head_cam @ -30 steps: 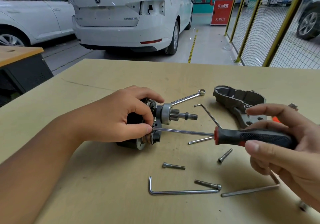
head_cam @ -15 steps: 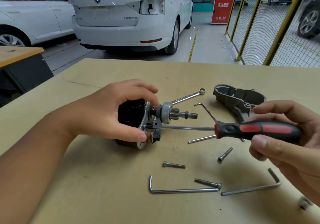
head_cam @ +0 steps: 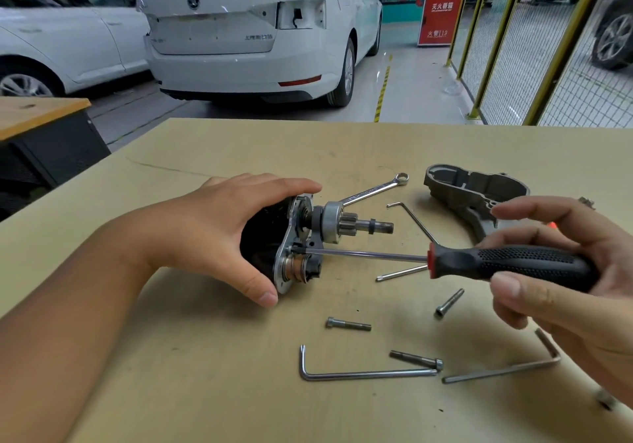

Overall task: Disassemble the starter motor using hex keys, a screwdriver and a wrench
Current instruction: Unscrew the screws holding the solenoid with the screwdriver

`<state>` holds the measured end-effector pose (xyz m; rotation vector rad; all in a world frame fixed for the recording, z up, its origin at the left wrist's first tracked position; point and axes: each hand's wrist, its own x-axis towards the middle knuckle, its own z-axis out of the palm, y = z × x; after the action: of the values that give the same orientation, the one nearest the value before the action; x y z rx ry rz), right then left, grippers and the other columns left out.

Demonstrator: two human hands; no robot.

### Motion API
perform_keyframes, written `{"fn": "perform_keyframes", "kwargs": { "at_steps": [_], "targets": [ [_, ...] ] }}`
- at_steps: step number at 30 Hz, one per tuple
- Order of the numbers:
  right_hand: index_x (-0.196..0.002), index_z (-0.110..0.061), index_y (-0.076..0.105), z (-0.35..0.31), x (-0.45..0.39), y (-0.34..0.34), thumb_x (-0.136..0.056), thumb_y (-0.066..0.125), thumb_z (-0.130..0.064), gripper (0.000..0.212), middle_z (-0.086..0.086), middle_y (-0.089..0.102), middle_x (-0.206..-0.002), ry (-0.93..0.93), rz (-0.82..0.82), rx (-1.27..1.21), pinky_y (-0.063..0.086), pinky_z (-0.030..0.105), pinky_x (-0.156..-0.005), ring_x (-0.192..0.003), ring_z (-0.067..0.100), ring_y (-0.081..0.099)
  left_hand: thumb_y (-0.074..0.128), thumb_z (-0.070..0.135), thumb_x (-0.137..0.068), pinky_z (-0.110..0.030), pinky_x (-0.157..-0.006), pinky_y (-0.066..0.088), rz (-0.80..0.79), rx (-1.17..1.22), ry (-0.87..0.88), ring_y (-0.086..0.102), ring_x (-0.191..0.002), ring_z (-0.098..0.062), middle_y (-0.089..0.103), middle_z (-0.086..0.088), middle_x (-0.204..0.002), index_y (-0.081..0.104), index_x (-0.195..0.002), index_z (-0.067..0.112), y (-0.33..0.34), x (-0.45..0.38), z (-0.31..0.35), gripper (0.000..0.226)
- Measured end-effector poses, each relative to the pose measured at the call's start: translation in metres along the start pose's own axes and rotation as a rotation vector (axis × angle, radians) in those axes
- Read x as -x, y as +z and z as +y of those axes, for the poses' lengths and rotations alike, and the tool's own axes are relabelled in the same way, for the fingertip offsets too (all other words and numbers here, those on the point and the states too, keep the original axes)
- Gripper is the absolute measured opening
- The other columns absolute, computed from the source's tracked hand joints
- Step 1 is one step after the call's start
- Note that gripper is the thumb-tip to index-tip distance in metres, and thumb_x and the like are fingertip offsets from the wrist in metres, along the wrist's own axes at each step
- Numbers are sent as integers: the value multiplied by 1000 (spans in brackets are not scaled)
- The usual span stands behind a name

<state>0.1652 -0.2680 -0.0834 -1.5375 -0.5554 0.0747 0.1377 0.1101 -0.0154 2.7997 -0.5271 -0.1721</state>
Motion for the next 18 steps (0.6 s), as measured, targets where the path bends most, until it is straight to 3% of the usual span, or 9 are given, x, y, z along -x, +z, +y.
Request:
{"fn": "perform_keyframes", "kwargs": {
  "at_steps": [4, 6, 8, 11, 15, 18],
  "targets": [
    [-143, -20, 51, 2, 0, -4, -89, 73, -58, 69, 23, 71, -85, 39, -2, 71, 49, 37, -40, -31, 35, 49, 84, 80, -46, -42, -122, 29, -3, 3, 1, 33, -139, 11, 35, 44, -146, 20, -151, 69, 0, -1, 0, 124],
    [-143, -16, 51, 1, -1, -7, -86, 79, -50, 71, 24, 68, -81, 25, -37, 41, 49, 38, -39, -29, 33, 46, 83, 81, -46, -43, -122, 30, 1, -3, 6, 33, -139, 10, 35, 43, -146, 20, -151, 68, 0, -1, 0, 124],
    [-140, -14, 53, -2, -1, -7, -74, 92, -40, 81, 22, 67, -93, 11, -38, 38, 52, 40, -44, -39, 33, 55, 83, 82, -46, -45, -121, 31, 2, -6, 12, 35, -139, 8, 36, 42, -146, 21, -152, 67, 0, -2, -1, 124],
    [-133, -17, 59, -2, -1, -5, -60, 98, -45, 88, 13, 72, -105, 8, 21, 95, 59, 41, -61, -71, 26, 73, 82, 83, -46, -48, -119, 34, 4, -10, 20, 38, -138, 6, 38, 41, -145, 21, -152, 65, 0, -3, -1, 124],
    [-125, -13, 63, 0, -2, 0, -78, 80, -61, 69, 22, 70, -83, 68, 21, -103, 47, 37, -43, -37, 27, 48, 82, 83, -46, -47, -120, 32, 11, -5, 17, 37, -138, 7, 38, 41, -144, 21, -151, 68, 1, -3, -2, 122],
    [-122, -9, 62, 1, -5, -3, -79, 82, -55, 66, 28, 64, -78, 67, 13, -166, 44, 33, -42, -32, 23, 42, 81, 84, -46, -46, -119, 32, 11, -14, 28, 38, -138, 5, 39, 40, -144, 21, -150, 68, 1, -4, -3, 121]
  ]
}}
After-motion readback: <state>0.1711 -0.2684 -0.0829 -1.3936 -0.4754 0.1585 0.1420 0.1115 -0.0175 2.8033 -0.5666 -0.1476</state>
